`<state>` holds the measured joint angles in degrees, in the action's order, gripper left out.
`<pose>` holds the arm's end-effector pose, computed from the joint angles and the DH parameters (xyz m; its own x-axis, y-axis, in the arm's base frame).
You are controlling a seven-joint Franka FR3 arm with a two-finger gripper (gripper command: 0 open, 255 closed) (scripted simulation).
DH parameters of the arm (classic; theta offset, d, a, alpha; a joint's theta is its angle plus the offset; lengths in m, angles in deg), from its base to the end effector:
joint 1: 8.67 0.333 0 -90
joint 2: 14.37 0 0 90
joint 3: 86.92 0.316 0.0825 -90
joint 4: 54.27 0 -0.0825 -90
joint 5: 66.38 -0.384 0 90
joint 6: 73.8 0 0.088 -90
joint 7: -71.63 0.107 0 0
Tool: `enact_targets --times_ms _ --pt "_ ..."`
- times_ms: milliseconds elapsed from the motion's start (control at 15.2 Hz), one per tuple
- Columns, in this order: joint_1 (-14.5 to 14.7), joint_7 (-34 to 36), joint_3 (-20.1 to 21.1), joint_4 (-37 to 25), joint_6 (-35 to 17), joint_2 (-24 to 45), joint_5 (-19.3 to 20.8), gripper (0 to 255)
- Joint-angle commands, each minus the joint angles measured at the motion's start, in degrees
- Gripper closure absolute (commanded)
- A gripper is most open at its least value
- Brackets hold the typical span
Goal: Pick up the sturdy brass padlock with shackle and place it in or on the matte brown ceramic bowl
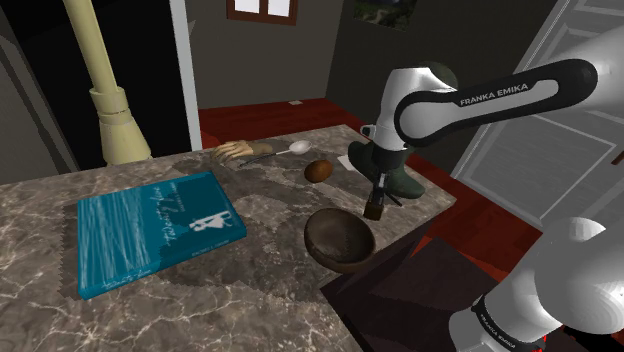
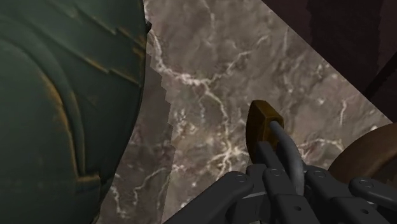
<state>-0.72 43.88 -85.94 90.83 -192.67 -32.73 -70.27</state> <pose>0.4030 0.0667 0.3773 0.8171 0.5680 -0.0990 0.5587 -0.8224 -0.1075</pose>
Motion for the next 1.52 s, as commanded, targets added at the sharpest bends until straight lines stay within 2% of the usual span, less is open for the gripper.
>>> enact_targets --times_ms 0,1452 --pt "-0.01 0.05 -0.01 -0.44 0.87 -0.43 0.03 255" --pt "-0.13 0.92 -0.21 -12.86 18.8 -5.96 0.47 255"
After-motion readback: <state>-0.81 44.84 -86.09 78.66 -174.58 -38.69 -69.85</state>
